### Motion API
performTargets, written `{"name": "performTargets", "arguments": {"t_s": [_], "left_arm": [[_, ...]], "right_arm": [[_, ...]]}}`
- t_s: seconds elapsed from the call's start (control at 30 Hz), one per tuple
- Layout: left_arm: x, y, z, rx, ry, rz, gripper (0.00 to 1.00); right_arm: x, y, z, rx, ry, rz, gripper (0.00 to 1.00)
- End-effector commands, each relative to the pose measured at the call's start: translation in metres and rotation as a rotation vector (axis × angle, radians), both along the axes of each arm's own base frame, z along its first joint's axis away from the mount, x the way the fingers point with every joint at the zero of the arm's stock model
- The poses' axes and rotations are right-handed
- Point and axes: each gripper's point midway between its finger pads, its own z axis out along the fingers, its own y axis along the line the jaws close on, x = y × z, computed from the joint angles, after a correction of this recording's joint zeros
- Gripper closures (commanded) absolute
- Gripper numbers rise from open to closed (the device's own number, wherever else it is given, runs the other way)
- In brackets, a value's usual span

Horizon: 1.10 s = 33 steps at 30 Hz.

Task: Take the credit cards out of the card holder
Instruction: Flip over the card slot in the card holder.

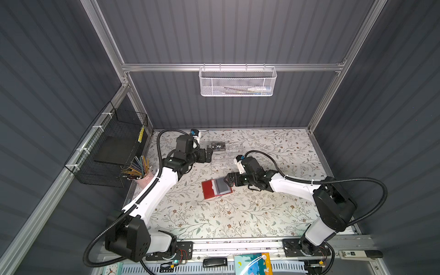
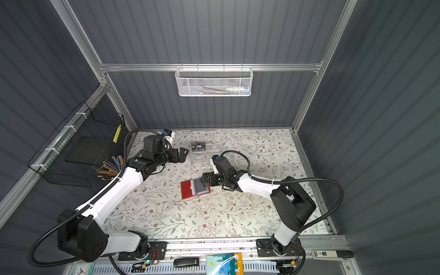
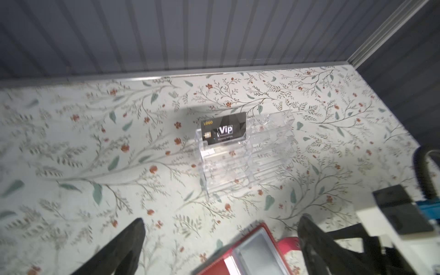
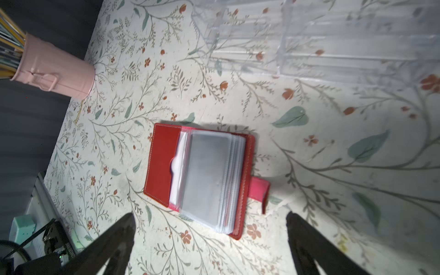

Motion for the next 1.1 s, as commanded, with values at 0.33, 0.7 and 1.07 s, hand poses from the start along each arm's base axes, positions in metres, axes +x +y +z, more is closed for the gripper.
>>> {"name": "performTargets", "arguments": {"t_s": [0.33, 0.7, 1.07], "left_arm": [[-0.052, -0.011, -0.084, -0.472, 0.33, 0.118, 0.0], [-0.056, -0.021, -0.121, -0.602, 0.423, 0.118, 0.0], [-0.052, -0.027, -0.147, -0.654, 0.487, 0.127, 0.0]], "right_arm": [[-0.013, 0.036, -0.009, 0.065, 0.009, 0.062, 0.01], [-0.013, 0.048, -0.025, 0.065, 0.038, 0.081, 0.01], [-0.018, 0.045, -0.023, 0.054, 0.02, 0.08, 0.01]]}}
